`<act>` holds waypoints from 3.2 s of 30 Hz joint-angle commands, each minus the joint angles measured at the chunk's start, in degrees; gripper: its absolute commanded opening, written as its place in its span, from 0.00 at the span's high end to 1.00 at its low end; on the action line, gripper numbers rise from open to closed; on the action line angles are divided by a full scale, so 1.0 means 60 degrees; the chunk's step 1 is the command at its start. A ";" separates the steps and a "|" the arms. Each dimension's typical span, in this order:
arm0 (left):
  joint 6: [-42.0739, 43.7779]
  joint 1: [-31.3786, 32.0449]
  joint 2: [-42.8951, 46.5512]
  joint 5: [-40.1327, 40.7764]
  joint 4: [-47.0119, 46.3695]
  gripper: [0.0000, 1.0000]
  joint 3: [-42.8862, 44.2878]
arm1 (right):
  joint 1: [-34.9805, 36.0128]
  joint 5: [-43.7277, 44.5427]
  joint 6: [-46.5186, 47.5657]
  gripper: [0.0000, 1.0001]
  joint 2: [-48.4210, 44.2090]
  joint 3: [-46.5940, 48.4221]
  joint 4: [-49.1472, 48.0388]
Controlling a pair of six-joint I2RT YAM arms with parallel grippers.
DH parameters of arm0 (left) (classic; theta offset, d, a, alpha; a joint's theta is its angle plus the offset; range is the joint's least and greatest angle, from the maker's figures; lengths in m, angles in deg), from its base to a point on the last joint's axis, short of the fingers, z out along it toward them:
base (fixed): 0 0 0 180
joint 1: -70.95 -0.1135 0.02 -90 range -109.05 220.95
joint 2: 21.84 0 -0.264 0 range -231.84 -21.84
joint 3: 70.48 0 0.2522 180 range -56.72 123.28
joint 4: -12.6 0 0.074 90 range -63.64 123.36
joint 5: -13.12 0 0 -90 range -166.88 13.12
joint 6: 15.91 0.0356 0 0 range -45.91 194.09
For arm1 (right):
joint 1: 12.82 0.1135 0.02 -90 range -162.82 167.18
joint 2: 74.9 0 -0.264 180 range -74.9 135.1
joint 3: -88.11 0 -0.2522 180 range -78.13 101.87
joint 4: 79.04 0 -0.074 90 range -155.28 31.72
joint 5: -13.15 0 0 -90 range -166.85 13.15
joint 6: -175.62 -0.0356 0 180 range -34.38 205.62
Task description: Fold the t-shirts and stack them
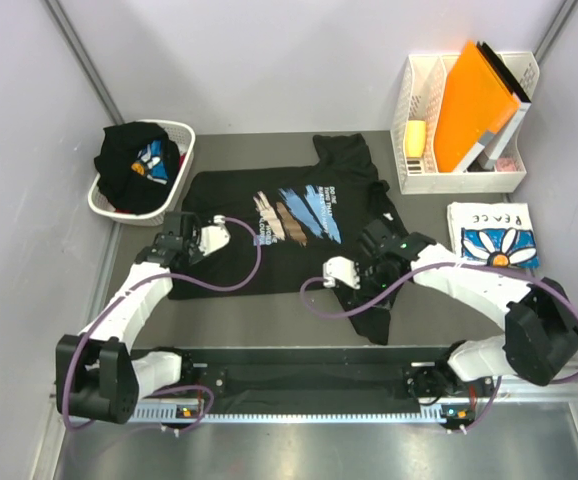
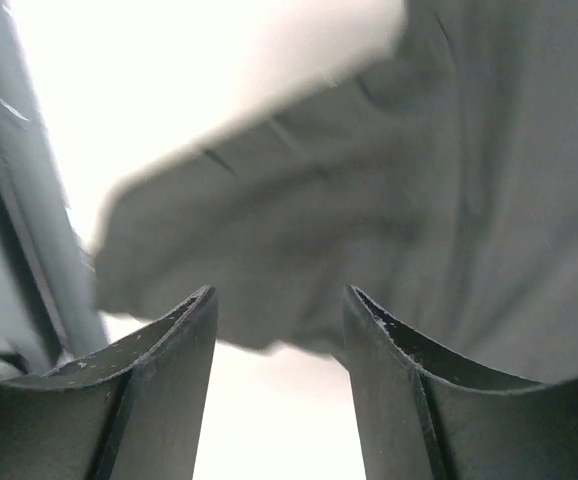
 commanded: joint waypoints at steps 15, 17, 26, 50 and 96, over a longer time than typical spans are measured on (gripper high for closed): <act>0.0826 0.0005 0.1038 -0.0024 0.0718 0.51 0.0951 | 0.2393 -0.1421 -0.1052 0.51 0.0652 -0.0362 0.0056; 0.1148 0.0005 0.1155 0.0049 0.0688 0.51 0.0877 | 0.2496 -0.1304 -0.1170 0.51 0.0682 -0.0611 -0.0339; 0.1501 -0.0009 0.1317 -0.0097 0.0717 0.51 0.1038 | 0.2526 -0.0659 -0.1698 0.53 0.1018 -0.1110 -0.1482; 0.2072 0.0005 0.2444 0.0093 0.0937 0.50 0.1038 | 0.2555 0.0322 -0.2182 1.00 0.1488 -0.1770 -0.2494; 0.1574 0.0108 0.2372 0.0137 0.1523 0.48 0.0921 | 0.0080 0.2739 0.0427 0.65 0.0052 0.1014 -0.1717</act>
